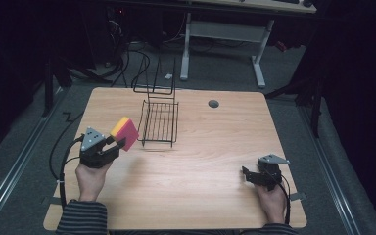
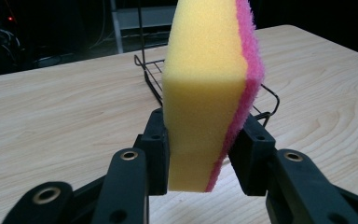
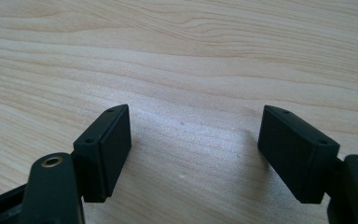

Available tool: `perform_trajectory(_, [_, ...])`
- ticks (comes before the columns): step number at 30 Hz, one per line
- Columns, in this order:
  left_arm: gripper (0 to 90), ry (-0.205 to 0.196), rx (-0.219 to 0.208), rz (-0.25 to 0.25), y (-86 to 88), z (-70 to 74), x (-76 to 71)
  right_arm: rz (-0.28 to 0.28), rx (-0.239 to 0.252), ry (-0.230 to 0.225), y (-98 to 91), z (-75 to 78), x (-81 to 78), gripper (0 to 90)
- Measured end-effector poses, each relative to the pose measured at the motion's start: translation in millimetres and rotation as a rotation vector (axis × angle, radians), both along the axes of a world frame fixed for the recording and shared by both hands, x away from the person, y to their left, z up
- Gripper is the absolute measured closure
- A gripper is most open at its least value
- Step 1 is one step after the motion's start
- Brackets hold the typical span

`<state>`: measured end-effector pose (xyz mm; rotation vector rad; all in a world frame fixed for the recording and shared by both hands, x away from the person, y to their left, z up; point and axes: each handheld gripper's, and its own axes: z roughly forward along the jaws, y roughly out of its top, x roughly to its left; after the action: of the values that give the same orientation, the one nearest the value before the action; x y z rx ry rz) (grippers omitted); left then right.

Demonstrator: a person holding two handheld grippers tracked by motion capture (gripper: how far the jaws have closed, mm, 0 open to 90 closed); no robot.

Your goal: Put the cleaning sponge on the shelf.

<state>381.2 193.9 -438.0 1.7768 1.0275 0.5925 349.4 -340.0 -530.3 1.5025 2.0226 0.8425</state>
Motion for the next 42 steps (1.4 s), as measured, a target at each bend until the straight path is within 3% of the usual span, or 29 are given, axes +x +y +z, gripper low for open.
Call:
perform_trajectory(3, [62.0, 0.0, 0.009, -0.013, -3.7, 1.9, 0.6, 0.0, 0.0, 0.0, -0.1, 0.0, 0.1, 25.9])
perform_trajectory(15, [62.0, -0.01, -0.023, -0.053, -14.0, 7.8, 3.9, 0.0, 0.0, 0.0, 0.0, 0.0, 0.0, 25.9])
perform_trajectory(26, [62.0, -0.005, -0.014, -0.073, -22.4, 7.1, 11.0, 0.0, 0.0, 0.0, 0.0, 0.0, 0.1, 25.9])
perform_trajectory(38, [62.0, -0.014, -0.02, -0.084, -35.1, 10.8, 24.9, 0.0, 0.0, 0.0, 0.0, 0.0, 0.1, 25.9])
perform_trajectory(42, [62.0, 0.001, -0.026, -0.084, -38.3, 9.1, 31.7, 0.001, 0.0, 0.0, -0.1, 0.0, 0.0, 25.9])
